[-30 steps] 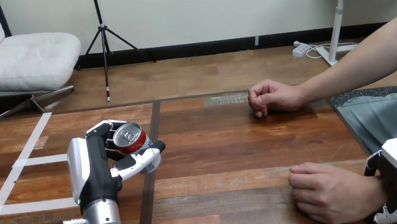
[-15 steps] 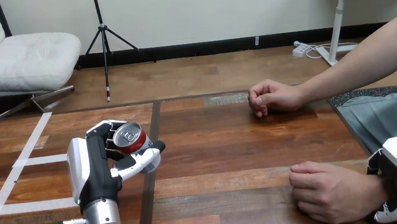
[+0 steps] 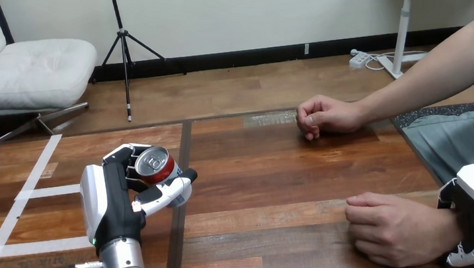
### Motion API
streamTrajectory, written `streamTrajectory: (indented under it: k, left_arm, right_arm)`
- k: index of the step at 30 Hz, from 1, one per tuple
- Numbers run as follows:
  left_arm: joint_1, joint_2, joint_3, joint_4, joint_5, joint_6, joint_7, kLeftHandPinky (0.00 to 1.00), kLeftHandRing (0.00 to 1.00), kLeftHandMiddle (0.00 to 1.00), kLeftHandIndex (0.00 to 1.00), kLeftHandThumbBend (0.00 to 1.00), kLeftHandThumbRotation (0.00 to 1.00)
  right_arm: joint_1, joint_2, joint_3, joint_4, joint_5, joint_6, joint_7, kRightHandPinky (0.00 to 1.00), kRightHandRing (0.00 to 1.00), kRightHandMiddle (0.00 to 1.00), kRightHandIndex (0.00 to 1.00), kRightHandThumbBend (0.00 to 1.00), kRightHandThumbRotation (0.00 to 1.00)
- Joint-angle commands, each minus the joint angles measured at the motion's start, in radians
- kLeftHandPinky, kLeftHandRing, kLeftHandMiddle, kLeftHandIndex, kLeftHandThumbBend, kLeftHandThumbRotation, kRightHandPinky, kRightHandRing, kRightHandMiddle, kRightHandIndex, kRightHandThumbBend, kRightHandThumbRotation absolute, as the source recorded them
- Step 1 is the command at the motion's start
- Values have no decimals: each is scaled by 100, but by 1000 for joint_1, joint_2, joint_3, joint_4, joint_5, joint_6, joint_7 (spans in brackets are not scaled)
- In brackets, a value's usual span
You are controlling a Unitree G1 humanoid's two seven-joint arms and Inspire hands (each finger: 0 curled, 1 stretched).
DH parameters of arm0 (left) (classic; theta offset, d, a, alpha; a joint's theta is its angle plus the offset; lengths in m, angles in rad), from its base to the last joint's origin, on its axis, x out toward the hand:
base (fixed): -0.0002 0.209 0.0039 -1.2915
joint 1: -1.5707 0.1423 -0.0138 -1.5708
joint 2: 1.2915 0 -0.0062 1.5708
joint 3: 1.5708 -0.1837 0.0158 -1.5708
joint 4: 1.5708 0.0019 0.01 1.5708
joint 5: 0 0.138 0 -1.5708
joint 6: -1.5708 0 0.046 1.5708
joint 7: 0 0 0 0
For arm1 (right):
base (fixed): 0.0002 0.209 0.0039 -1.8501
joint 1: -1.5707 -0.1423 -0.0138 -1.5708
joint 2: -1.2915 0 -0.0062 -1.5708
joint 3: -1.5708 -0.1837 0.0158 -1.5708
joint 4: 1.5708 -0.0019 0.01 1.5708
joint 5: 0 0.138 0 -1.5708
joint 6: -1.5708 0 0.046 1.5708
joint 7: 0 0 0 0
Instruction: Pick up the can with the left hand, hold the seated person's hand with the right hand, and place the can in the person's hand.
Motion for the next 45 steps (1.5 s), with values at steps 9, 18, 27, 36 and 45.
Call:
streamTrajectory:
  k: [9,18,27,36,45]
  left_arm:
    - [-58,7,3,-63,4,-10,4,39,42,46,48,63,0]
    - [-59,8,1,-62,8,-11,5,39,43,46,48,62,0]
    - [-59,7,2,-63,3,-15,1,40,43,46,48,62,0]
    - [-60,6,3,-62,2,-12,1,40,43,46,48,62,0]
    - [-62,6,3,-58,2,-15,3,40,42,46,48,62,0]
  right_arm:
    - [36,-6,3,58,41,-9,-2,32,40,46,46,79,0]
    - [34,-10,8,60,39,6,6,33,42,49,49,76,0]
    - [31,-10,6,60,41,18,20,36,45,51,52,75,0]
    - [41,-15,-3,60,47,-2,-3,38,47,53,52,73,0]
    - [41,-18,-8,65,58,-3,-8,40,48,54,53,73,0]
